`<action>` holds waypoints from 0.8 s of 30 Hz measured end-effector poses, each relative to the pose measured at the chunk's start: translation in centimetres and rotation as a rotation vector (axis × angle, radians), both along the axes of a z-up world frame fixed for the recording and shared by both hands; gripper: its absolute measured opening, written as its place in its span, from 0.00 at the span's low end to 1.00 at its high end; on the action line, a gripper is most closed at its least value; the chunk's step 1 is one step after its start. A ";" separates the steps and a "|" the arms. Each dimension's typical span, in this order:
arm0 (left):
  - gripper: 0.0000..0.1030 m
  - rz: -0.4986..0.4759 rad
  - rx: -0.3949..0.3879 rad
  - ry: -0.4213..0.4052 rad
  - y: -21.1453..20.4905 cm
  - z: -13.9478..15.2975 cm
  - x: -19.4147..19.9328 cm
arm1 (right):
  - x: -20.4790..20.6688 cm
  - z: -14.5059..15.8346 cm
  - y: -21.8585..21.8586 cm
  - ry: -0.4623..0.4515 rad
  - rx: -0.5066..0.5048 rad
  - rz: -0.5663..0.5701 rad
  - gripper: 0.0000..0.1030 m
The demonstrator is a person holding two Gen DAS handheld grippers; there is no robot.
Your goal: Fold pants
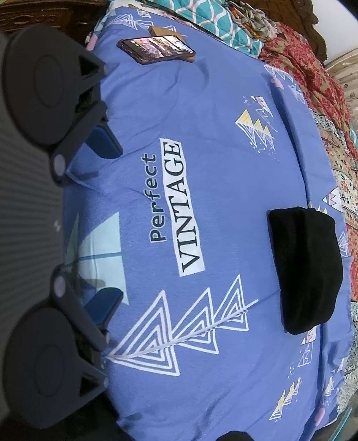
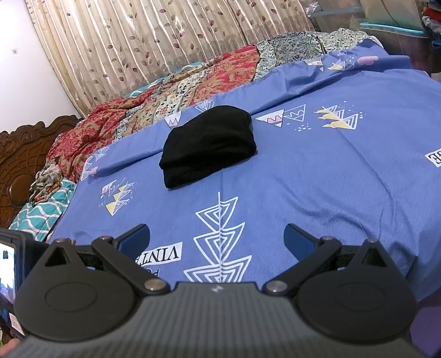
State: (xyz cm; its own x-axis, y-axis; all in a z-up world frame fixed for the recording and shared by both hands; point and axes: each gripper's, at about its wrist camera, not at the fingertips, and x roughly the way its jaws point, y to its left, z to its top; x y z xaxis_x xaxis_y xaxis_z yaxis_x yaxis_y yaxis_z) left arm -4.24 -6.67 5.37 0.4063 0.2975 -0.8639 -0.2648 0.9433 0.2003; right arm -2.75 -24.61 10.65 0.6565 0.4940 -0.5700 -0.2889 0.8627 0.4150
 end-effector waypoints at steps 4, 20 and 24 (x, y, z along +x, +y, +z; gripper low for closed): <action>1.00 0.001 -0.001 0.003 0.0 -0.1 0.0 | 0.0 0.0 0.0 0.002 0.000 0.001 1.00; 1.00 0.021 0.012 0.002 0.2 -0.2 0.0 | 0.0 -0.2 0.0 0.003 -0.001 0.003 1.00; 1.00 0.025 0.017 0.004 0.3 -0.2 0.1 | 0.0 -0.2 0.0 0.003 0.000 0.002 1.00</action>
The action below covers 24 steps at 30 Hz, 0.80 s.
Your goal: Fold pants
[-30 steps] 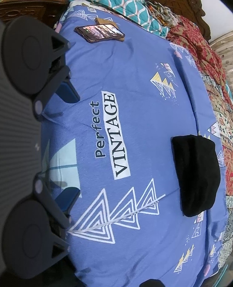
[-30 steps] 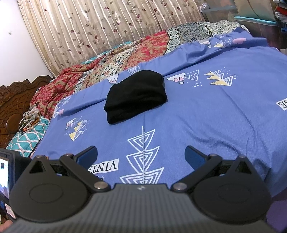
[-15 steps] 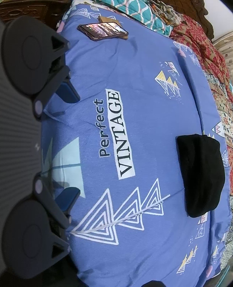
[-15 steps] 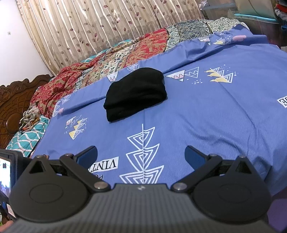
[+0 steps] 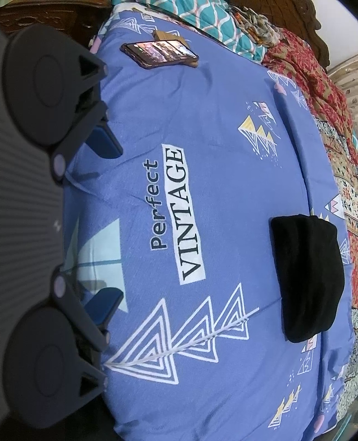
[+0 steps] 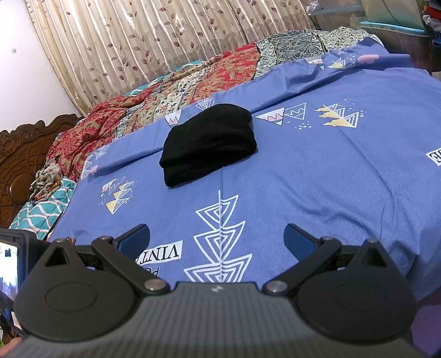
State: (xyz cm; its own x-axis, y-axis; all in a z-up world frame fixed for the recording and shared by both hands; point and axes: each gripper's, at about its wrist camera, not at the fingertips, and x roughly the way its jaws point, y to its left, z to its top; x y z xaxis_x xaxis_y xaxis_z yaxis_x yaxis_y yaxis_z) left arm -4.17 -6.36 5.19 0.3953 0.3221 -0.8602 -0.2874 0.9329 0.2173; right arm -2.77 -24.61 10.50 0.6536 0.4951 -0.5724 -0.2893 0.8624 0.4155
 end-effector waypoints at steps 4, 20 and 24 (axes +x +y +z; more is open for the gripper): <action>1.00 0.000 0.005 0.003 -0.1 -0.1 0.1 | 0.0 0.0 0.0 -0.002 -0.001 0.000 1.00; 1.00 0.000 0.014 0.014 -0.1 -0.3 0.4 | 0.0 0.0 0.0 -0.001 0.000 0.001 1.00; 1.00 0.000 0.012 0.017 -0.1 -0.4 0.4 | 0.1 -0.1 -0.1 0.002 0.001 0.001 1.00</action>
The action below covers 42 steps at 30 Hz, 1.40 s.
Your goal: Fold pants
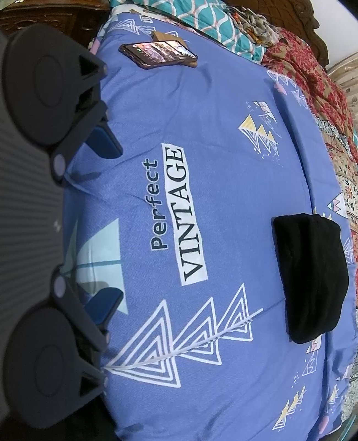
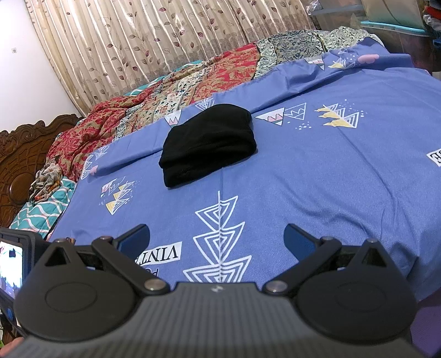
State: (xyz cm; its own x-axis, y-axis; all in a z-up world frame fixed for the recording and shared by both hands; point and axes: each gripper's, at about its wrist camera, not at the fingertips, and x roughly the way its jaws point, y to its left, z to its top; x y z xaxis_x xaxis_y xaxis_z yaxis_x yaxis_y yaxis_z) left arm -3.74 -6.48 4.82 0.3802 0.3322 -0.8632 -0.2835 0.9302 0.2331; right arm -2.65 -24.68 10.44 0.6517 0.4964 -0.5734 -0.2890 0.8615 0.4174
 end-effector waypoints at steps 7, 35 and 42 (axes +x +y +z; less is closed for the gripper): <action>1.00 0.000 -0.002 0.004 0.0 -0.1 0.0 | 0.1 -0.1 0.0 0.004 0.003 0.001 1.00; 1.00 -0.006 -0.007 0.015 -0.2 -0.6 0.0 | 0.3 -0.2 -0.2 0.009 0.006 0.001 1.00; 1.00 -0.005 -0.008 0.016 -0.2 -0.6 0.0 | 0.4 -0.2 -0.3 0.010 0.006 0.002 1.00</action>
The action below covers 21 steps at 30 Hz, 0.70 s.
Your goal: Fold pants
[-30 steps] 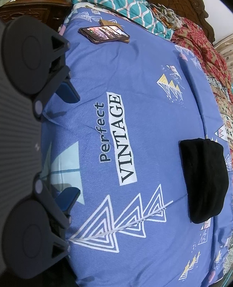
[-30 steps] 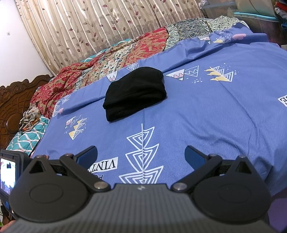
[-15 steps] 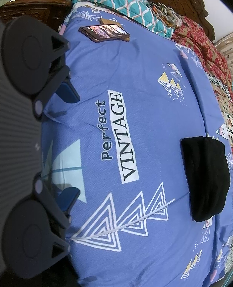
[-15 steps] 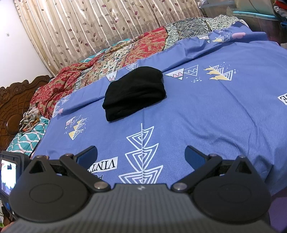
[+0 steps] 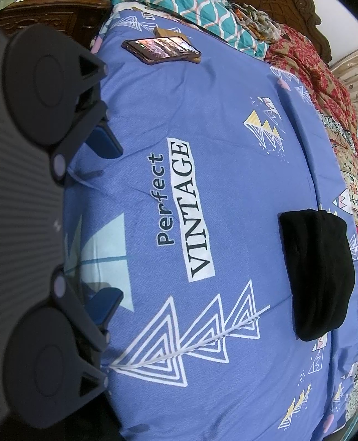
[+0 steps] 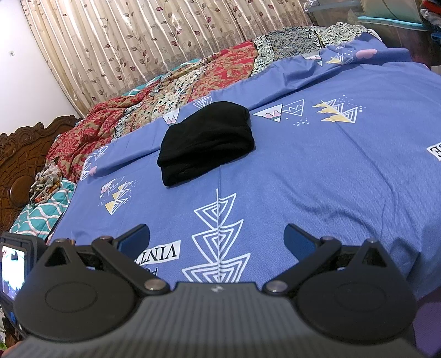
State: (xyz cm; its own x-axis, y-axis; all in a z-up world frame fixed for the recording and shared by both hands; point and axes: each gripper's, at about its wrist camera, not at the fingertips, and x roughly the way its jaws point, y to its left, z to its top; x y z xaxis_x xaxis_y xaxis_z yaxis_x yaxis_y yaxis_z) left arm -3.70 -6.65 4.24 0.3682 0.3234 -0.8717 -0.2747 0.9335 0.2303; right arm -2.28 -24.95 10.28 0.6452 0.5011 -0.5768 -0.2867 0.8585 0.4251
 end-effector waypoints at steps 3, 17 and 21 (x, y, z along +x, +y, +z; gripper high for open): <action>1.00 0.001 -0.002 0.001 0.0 -0.1 0.0 | 0.0 0.0 0.0 0.000 0.000 0.000 1.00; 1.00 0.001 -0.003 0.001 0.1 0.0 0.0 | 0.0 0.1 0.0 0.000 0.000 0.000 1.00; 1.00 -0.011 0.002 -0.016 0.0 0.2 -0.1 | 0.0 -0.1 -0.1 -0.005 -0.001 -0.002 1.00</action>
